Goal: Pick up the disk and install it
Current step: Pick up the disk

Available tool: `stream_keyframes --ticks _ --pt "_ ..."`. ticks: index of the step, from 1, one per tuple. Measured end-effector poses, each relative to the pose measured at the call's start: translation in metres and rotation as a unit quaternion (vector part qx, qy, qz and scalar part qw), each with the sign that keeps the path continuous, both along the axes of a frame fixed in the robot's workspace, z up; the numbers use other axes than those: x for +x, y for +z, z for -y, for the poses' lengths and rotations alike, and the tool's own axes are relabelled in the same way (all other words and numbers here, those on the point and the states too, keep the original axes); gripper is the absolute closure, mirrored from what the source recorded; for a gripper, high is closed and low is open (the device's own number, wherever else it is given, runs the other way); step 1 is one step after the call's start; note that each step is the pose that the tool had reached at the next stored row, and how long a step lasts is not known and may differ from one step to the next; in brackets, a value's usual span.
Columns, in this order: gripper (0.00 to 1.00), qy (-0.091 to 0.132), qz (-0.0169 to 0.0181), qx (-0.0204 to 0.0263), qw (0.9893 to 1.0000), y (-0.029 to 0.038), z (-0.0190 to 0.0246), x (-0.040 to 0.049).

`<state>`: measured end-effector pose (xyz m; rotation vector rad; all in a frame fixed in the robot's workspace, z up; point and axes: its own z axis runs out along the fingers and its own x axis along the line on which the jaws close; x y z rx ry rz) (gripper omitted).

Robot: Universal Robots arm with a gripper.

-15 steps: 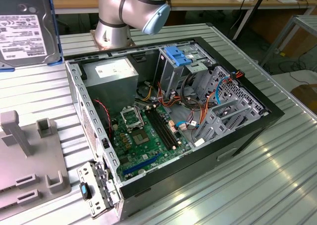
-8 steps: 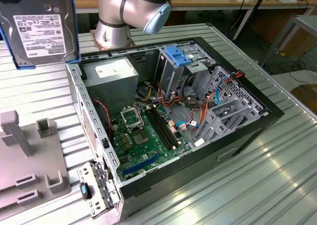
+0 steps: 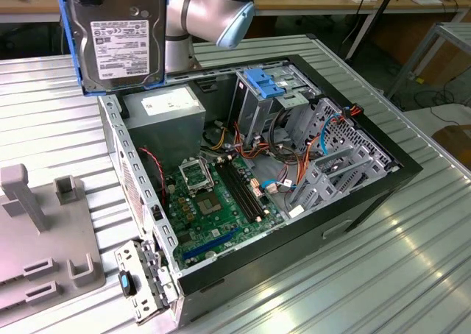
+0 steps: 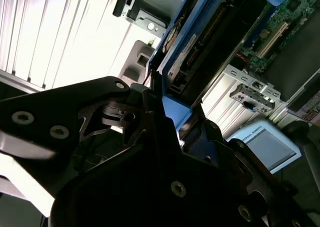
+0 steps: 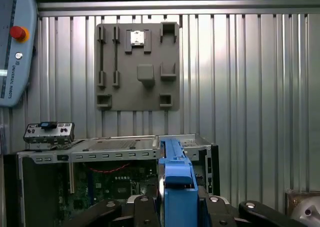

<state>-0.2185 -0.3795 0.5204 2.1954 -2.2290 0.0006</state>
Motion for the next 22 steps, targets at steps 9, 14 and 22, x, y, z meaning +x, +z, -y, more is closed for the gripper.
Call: stream_keyframes --ticks 9,14,22 --pt "0.63 0.000 0.0000 0.0000 1.0000 -0.0015 0.0000 0.0538" --pt "0.63 0.000 0.0000 0.0000 1.0000 -0.0022 0.0000 0.0783" --pt "0.63 0.000 0.0000 0.0000 1.0000 -0.0039 0.0000 0.1222"
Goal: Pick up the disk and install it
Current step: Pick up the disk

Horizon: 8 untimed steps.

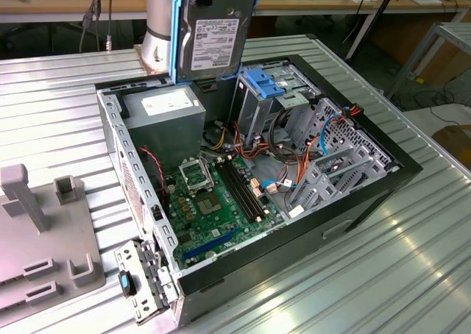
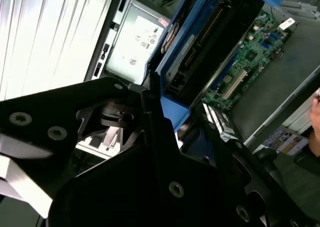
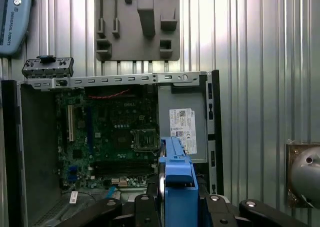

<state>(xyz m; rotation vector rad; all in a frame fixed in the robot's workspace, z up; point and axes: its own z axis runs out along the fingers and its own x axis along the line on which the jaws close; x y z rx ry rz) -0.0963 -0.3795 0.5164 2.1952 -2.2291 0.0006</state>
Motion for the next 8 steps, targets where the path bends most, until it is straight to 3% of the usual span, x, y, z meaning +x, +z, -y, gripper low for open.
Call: stream_keyframes --ticks 3,8 --pt "0.63 0.000 0.0000 0.0000 1.0000 -0.0006 0.0000 0.0124" --pt "0.63 0.000 0.0000 0.0000 1.0000 -0.0006 0.0000 0.0129"
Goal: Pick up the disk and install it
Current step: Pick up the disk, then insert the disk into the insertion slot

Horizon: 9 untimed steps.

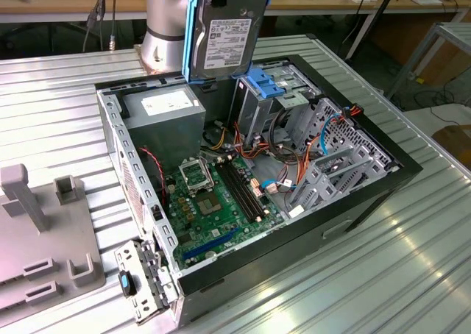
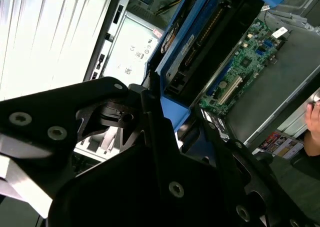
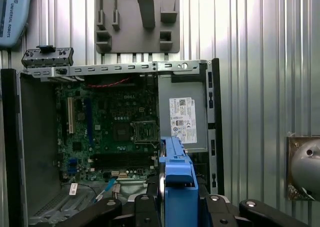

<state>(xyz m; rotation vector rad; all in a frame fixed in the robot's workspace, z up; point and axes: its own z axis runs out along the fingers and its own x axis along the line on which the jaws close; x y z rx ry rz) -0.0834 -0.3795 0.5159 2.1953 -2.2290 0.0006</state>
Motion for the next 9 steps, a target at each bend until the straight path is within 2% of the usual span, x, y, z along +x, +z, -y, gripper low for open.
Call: stream_keyframes --ticks 9 --pt "0.63 0.000 0.0000 0.0000 1.0000 0.0000 0.0000 0.0009"
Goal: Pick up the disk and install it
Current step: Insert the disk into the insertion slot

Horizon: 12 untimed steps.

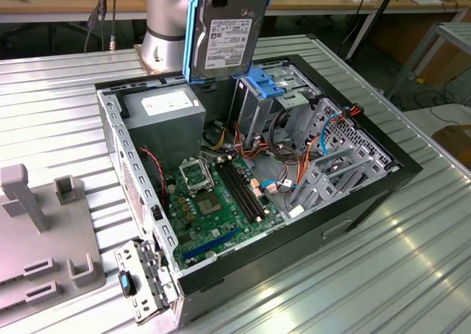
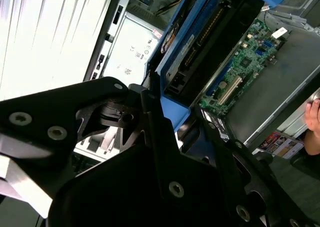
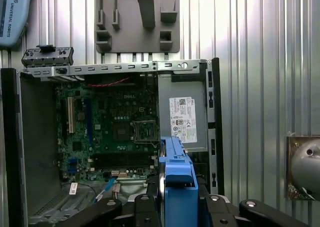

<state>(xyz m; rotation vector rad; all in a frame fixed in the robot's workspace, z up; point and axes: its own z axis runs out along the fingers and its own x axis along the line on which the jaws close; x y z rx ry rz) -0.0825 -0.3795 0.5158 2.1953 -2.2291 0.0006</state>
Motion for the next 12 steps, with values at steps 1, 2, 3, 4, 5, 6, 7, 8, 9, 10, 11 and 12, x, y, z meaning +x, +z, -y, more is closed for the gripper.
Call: stream_keyframes --ticks 1,2,3,4,5,6,7,8,9,10,11,12 --pt "0.63 0.000 0.0000 0.0000 1.0000 0.0000 0.0007 0.0001" --pt "0.63 0.000 0.0000 0.0000 1.0000 0.0000 0.0027 0.0000" --pt "0.63 0.000 0.0000 0.0000 1.0000 0.0000 0.0053 0.0000" --pt "0.63 0.000 0.0000 0.0000 1.0000 0.0000 0.0075 0.0000" --pt "0.63 0.000 0.0000 0.0000 1.0000 0.0000 0.0096 0.0000" --pt "0.63 0.000 0.0000 0.0000 1.0000 0.0000 0.0113 0.0000" --pt "0.63 0.000 0.0000 0.0000 1.0000 0.0000 0.0125 0.0000" --pt "0.63 0.000 0.0000 0.0000 1.0000 0.0000 0.0144 0.0000" --pt "0.63 0.000 0.0000 0.0000 1.0000 0.0000 0.0162 0.0000" --pt "0.63 0.000 0.0000 0.0000 1.0000 0.0000 0.0171 0.0000" --pt "0.63 0.000 0.0000 0.0000 1.0000 -0.0001 0.0176 0.0000" --pt "0.63 0.000 0.0000 0.0000 1.0000 -0.0001 0.0188 0.0000"
